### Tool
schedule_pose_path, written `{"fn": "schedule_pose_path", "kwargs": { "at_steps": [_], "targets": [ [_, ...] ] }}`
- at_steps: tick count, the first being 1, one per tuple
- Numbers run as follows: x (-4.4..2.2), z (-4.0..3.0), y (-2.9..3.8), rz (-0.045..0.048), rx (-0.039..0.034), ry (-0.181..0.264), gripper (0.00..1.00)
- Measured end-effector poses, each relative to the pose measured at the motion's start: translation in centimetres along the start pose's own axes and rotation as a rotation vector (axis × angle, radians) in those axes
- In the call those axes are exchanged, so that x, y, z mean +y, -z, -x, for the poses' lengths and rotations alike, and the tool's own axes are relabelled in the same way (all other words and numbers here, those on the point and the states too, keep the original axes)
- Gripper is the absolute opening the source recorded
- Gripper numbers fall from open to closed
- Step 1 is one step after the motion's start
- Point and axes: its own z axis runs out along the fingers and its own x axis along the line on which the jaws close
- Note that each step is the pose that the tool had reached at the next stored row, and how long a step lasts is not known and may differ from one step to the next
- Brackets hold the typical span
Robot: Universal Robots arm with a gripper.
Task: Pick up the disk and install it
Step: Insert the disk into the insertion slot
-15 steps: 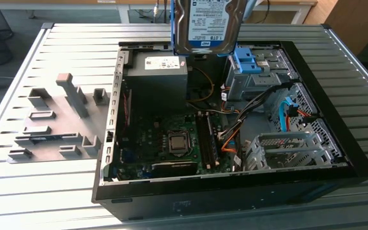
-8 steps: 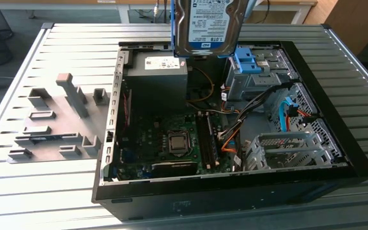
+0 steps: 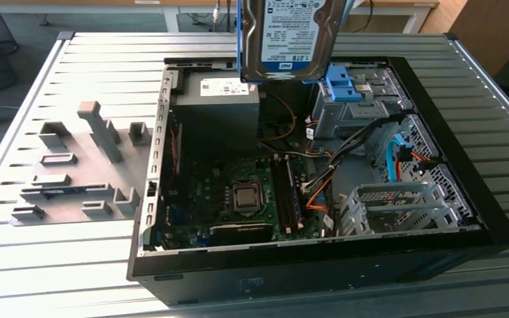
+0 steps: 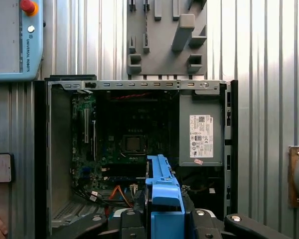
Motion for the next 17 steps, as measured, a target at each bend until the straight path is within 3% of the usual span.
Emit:
{"fn": "schedule_pose_path", "kwargs": {
  "at_steps": [17],
  "targets": [
    [-0.01, -0.57, 0.0, 0.0, 0.0001, 0.0, 0.37]
  ]
}}
